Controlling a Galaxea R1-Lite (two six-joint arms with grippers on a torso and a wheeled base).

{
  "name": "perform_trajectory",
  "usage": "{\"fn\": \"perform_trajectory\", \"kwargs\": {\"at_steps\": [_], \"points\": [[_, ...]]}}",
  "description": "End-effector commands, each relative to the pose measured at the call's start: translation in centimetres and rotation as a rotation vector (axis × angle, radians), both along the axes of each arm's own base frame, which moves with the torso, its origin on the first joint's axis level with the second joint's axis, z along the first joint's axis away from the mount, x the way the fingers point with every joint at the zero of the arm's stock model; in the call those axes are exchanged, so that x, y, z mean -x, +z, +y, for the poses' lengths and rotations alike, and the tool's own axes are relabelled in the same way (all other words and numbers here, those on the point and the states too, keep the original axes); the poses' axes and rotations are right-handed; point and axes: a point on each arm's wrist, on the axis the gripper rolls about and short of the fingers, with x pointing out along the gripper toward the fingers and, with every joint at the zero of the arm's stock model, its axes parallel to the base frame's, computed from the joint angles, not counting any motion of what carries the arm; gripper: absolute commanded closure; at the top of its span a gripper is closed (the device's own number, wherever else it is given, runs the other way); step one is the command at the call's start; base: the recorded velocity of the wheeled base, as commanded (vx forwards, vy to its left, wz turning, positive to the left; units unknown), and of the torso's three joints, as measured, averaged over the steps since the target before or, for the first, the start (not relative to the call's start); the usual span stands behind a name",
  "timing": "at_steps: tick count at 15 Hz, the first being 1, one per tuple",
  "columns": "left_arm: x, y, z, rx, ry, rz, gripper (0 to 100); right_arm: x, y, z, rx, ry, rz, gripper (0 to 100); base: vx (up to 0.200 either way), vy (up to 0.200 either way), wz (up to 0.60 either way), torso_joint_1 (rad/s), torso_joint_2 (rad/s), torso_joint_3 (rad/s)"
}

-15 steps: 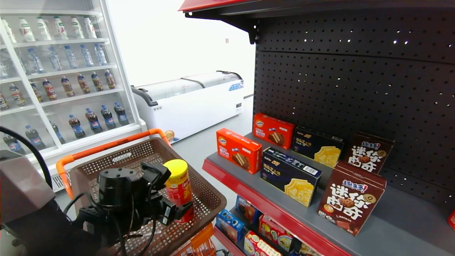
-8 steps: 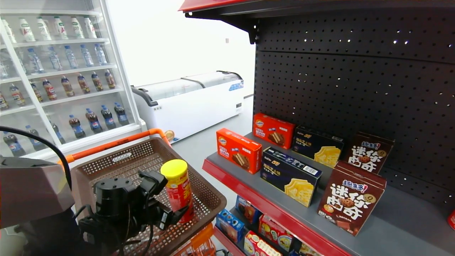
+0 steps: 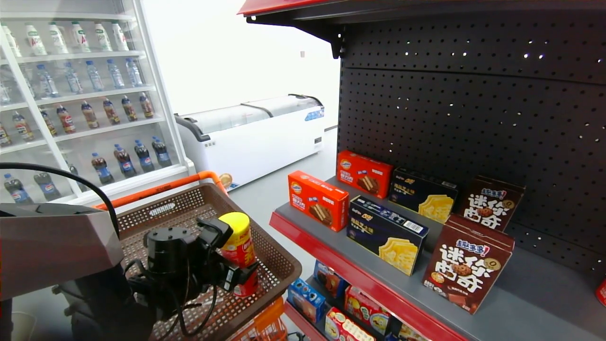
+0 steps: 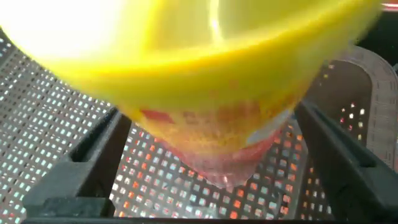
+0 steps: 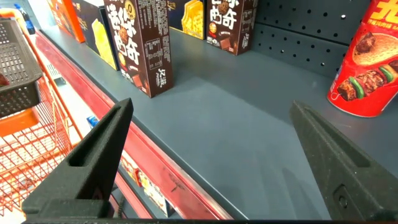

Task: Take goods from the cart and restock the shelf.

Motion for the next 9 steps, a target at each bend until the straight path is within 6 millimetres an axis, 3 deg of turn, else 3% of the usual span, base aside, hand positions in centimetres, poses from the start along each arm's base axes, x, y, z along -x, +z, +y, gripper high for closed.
{"fn": "perform_trajectory", "kwargs": {"at_steps": [1, 2, 3, 9], "points": [[-0.2, -0.1, -0.1, -0.001, -0.005, 0.003, 0, 0.0, 0.0, 0.0, 0.000, 0.000, 0.003, 0, 0.000, 0.000, 0.00, 0.000, 0.00, 0.000], [-0.3, -0.3, -0.2, -0.001, -0.006, 0.010, 0, 0.0, 0.0, 0.0, 0.000, 0.000, 0.001, 0, 0.000, 0.000, 0.00, 0.000, 0.00, 0.000], [-0.8, -0.1, -0.4, 0.000, -0.007, -0.003, 100, 0.0, 0.0, 0.0, 0.000, 0.000, 0.001, 0, 0.000, 0.000, 0.00, 0.000, 0.00, 0.000], [-1.5, 0.2, -0.9, -0.001, -0.017, 0.010, 100, 0.0, 0.0, 0.0, -0.002, 0.000, 0.003, 0, 0.000, 0.000, 0.00, 0.000, 0.00, 0.000]]}}
